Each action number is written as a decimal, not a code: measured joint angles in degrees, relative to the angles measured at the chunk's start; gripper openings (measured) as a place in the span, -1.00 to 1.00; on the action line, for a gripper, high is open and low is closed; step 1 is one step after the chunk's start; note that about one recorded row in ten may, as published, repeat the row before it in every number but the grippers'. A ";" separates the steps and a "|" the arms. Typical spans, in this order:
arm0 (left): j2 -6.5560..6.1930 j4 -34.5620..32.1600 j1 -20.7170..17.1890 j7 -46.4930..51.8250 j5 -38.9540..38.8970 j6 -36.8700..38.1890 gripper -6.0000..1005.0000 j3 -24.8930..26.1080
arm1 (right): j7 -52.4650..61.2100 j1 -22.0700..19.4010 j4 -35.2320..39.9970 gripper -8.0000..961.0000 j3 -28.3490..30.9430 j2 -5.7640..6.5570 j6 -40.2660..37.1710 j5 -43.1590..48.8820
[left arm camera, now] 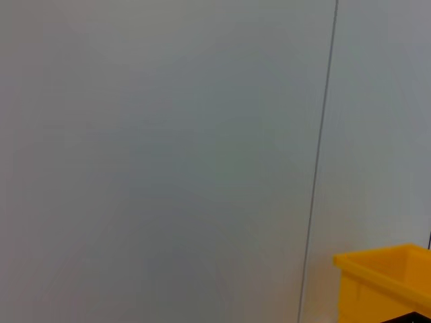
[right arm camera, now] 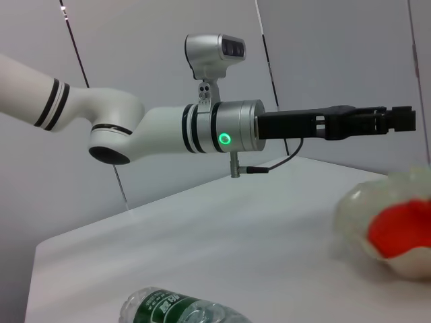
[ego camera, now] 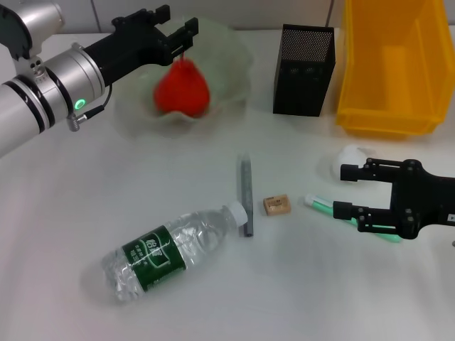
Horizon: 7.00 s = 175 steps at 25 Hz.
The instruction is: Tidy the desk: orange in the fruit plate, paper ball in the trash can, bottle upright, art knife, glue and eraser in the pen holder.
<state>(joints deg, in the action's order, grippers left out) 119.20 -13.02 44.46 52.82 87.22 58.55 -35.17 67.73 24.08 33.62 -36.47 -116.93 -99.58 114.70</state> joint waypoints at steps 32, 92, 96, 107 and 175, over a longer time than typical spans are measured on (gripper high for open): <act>-4.47 -14.69 -16.92 12.62 6.12 28.19 0.68 -25.17 | 26.52 2.02 25.21 0.46 -0.03 0.28 -7.98 0.97; -4.72 -15.38 -16.91 11.55 5.94 29.32 0.68 -22.83 | 62.66 18.57 42.59 0.15 -21.01 -2.05 4.79 35.04; -4.68 -15.38 -17.04 11.55 5.94 29.34 0.68 -22.53 | 65.39 18.08 48.77 0.08 -16.64 -1.62 4.49 35.20; -4.42 -15.38 -16.98 11.64 5.94 29.88 0.68 -21.40 | 64.56 18.72 38.35 0.12 -12.02 0.18 20.44 36.68; 0.01 -39.75 9.30 88.66 48.23 29.29 0.29 -46.48 | 5.67 3.92 5.12 0.75 -0.08 4.85 0.60 8.27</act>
<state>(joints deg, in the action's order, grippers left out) 119.21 -52.77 53.75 141.48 135.46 87.84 -81.65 73.40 28.00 38.74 -36.56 -112.08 -98.98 122.97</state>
